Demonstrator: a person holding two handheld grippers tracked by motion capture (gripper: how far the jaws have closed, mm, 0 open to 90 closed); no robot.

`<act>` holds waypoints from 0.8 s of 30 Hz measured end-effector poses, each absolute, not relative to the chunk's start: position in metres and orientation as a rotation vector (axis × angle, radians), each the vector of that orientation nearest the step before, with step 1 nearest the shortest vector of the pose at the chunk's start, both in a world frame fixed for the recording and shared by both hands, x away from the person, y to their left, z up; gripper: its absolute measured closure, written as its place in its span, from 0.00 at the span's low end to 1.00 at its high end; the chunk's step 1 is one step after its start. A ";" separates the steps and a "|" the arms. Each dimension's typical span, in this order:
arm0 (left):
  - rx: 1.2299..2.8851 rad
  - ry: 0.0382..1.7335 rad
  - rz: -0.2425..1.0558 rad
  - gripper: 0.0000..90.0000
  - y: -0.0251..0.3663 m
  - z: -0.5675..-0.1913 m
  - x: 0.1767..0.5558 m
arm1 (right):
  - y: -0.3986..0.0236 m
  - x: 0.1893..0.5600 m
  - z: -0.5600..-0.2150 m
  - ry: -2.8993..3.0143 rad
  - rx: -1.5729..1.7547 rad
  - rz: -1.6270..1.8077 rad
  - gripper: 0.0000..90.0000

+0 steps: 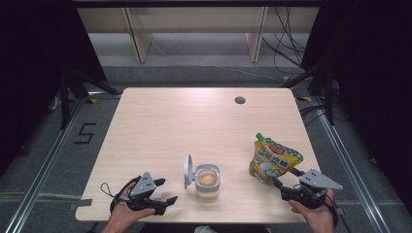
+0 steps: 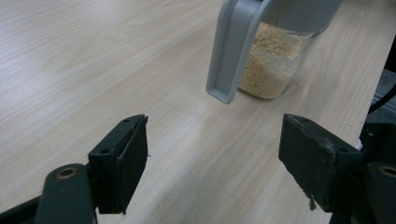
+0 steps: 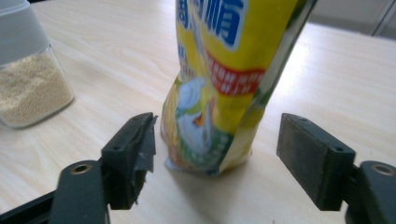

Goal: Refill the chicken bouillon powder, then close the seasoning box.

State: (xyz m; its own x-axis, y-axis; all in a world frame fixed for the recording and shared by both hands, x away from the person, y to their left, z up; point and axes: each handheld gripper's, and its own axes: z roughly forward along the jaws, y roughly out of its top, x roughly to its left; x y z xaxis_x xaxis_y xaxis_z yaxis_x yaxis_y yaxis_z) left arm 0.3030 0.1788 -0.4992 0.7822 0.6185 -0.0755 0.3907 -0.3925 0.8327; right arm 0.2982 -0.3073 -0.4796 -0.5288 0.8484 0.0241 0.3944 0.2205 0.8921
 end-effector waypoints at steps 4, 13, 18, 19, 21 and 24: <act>2.034 0.763 0.298 0.26 0.178 -0.499 0.302 | -0.306 0.291 -0.480 2.056 1.166 1.241 0.29; 2.035 0.760 0.295 0.25 0.179 -0.499 0.303 | -0.300 0.278 -0.480 2.126 1.162 1.134 0.26; 2.018 0.771 0.294 0.23 0.178 -0.500 0.303 | -0.296 0.271 -0.480 2.141 1.168 1.104 0.26; 2.016 0.771 0.295 0.22 0.178 -0.499 0.303 | -0.296 0.271 -0.480 2.145 1.160 1.111 0.26; 2.026 0.764 0.303 0.22 0.178 -0.499 0.303 | -0.296 0.270 -0.480 2.149 1.149 1.092 0.26; 2.020 0.777 0.294 0.22 0.179 -0.498 0.303 | -0.295 0.270 -0.481 2.153 1.096 1.075 0.27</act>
